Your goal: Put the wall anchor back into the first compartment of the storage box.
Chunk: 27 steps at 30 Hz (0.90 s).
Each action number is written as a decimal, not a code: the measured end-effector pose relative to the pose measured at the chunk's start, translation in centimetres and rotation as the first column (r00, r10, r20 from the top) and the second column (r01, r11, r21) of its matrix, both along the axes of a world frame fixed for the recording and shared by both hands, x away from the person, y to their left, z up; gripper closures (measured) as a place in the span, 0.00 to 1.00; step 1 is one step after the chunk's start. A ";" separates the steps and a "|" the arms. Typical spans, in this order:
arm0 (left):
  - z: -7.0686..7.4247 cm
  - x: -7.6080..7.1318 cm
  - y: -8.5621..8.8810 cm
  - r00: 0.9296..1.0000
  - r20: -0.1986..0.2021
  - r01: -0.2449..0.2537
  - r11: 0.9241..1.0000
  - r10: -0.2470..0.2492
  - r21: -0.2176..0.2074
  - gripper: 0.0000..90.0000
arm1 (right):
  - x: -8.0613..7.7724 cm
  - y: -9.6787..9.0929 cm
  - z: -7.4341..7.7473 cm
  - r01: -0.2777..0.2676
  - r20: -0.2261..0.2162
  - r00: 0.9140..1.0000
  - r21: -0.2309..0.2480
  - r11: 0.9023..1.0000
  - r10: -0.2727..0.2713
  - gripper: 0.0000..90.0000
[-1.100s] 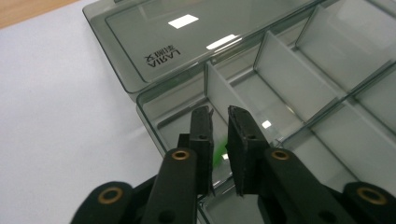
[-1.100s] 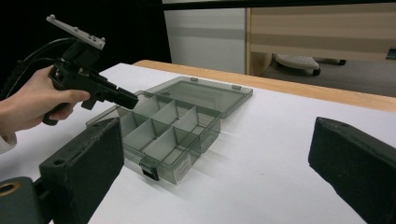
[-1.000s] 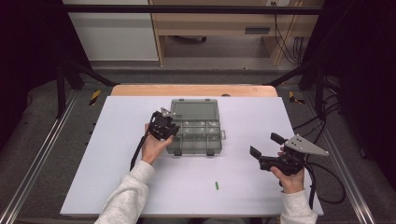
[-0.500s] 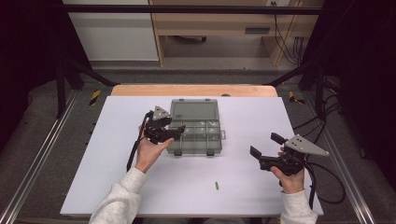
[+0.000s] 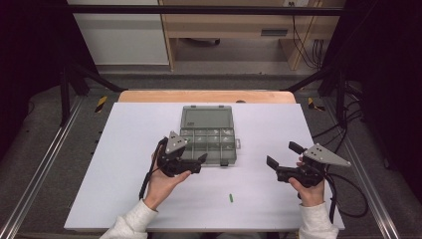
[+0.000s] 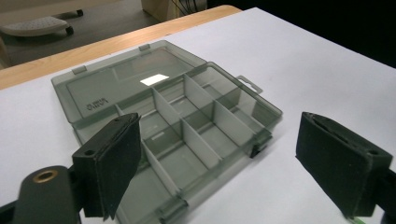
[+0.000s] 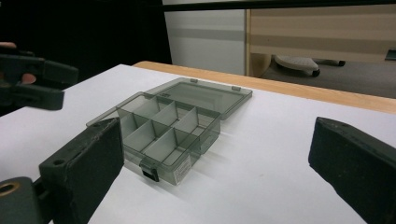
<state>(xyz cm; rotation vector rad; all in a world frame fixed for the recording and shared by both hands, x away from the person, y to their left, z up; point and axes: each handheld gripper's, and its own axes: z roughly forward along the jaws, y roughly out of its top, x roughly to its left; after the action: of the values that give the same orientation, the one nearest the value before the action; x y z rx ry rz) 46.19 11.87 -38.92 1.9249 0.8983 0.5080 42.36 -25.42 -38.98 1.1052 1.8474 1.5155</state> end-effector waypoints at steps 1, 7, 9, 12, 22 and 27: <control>-0.3 -0.7 -0.4 1.000 -0.003 0.006 1.000 -0.006 -0.008 0.15 | 0.0 0.0 0.0 0.000 -0.001 1.000 0.001 1.000 0.000 0.04; -1.4 -2.5 -2.0 0.999 -0.020 0.044 0.999 -0.044 0.010 0.15 | 0.0 0.1 0.0 -0.001 -0.001 1.000 0.001 1.000 0.001 0.04; -1.9 -3.0 -2.5 0.998 -0.032 0.060 0.998 -0.060 0.017 0.15 | 0.0 0.0 0.0 -0.001 0.000 1.000 0.002 1.000 0.001 0.04; -2.7 -3.7 -3.4 0.996 -0.053 0.076 0.997 -0.074 0.028 0.15 | -0.1 0.0 0.1 -0.001 0.002 1.000 0.002 1.000 0.001 0.04; -5.3 -4.7 -6.2 0.987 -0.107 0.126 0.989 -0.118 0.076 0.16 | 0.0 0.0 0.0 -0.001 -0.002 1.000 0.002 1.000 0.001 0.04; -6.0 -5.0 -7.2 0.983 -0.127 0.144 0.985 -0.132 0.091 0.18 | 0.0 0.0 0.0 -0.002 -0.002 1.000 0.003 1.000 0.002 0.04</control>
<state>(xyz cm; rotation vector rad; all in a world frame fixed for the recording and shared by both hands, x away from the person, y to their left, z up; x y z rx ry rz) 41.23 4.71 -44.95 2.1111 0.8215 0.3634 42.32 -25.38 -38.98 1.1070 1.8488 1.5187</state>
